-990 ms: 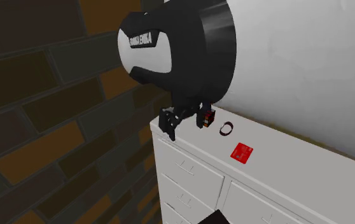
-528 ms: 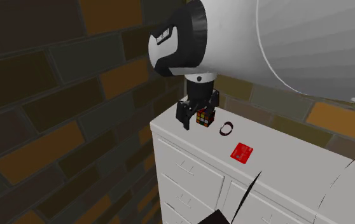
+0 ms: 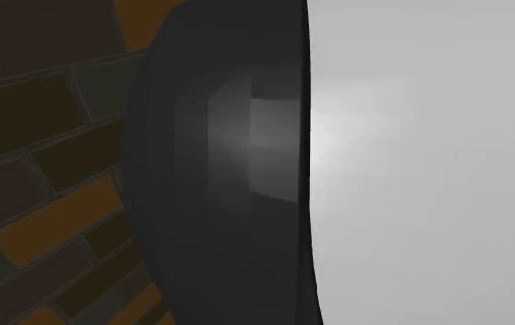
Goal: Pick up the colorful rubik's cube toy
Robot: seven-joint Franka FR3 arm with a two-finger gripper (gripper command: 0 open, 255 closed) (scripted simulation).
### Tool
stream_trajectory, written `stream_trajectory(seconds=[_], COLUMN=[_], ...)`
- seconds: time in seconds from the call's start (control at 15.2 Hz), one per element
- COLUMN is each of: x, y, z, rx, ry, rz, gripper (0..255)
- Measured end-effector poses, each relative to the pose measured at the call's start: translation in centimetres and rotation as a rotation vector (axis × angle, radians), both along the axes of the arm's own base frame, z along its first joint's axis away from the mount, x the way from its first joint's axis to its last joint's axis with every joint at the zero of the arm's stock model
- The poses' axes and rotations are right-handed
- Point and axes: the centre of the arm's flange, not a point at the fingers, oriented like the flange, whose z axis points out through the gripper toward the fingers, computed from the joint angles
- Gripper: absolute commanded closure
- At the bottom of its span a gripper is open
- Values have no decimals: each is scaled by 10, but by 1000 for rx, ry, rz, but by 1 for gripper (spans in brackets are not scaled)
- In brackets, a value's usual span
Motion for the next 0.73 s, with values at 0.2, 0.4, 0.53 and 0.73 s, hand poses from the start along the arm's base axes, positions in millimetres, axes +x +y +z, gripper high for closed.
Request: stream_trajectory(seconds=[0.2,0.4,0.53,0.73], x=[23,26,26,26], y=[-29,-38,-39,-39], z=[-13,-25,-37,-51], rx=[2,3,3,3], ry=[-2,-2,-3,-3], rz=[18,23,24,24], gripper=[0,0,0,0])
